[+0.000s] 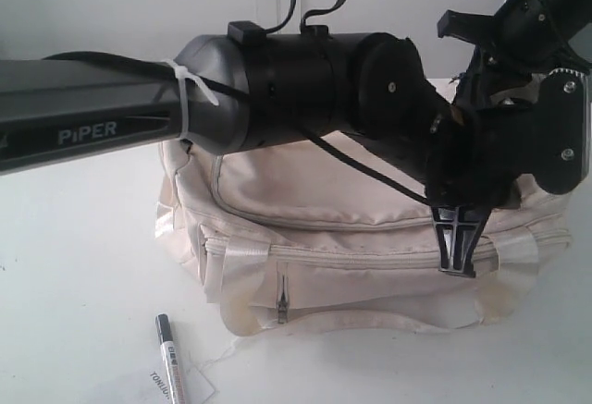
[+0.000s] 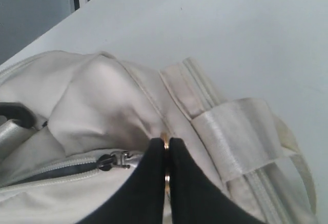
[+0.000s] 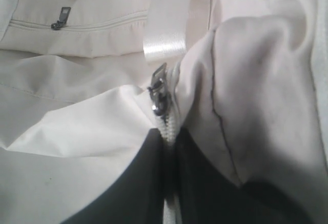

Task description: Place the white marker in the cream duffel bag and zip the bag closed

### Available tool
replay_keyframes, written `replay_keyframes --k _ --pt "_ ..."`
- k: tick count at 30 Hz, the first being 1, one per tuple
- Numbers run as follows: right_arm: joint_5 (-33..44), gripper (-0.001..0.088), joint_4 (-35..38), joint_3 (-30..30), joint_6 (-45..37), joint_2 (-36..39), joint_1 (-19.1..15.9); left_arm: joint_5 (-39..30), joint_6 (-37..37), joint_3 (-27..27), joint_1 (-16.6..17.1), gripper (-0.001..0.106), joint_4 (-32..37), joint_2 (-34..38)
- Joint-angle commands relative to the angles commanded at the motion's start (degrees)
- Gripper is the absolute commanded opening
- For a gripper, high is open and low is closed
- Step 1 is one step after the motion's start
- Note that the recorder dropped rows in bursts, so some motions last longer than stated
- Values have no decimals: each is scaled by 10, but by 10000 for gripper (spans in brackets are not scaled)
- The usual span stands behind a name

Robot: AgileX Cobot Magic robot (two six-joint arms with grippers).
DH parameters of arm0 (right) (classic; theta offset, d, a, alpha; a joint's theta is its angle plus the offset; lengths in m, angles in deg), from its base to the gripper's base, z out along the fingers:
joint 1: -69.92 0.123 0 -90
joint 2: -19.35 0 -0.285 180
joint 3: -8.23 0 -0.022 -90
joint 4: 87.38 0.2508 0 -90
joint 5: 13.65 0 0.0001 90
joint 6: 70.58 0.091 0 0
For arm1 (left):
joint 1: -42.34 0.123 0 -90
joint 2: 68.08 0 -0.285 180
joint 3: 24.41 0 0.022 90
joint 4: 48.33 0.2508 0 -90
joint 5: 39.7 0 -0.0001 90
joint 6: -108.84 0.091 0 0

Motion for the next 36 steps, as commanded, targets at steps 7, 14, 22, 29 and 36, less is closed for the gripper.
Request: replay_keyframes --k 7,14,22,29,36 --pt "-23 0 0 0 14 0 0 -55 -1 0 -1 0 15 -1" --pt "-54 0 0 0 27 0 0 -103 3 0 -1 0 15 -1" --pt "-69 0 0 0 41 0 0 -145 -3 0 -1 0 15 -21" --pt "-68 0 6 0 41 0 0 -181 -18 0 -1 0 15 -28" --pt "-67 0 31 0 41 0 0 -209 -30 0 -1 0 18 -30"
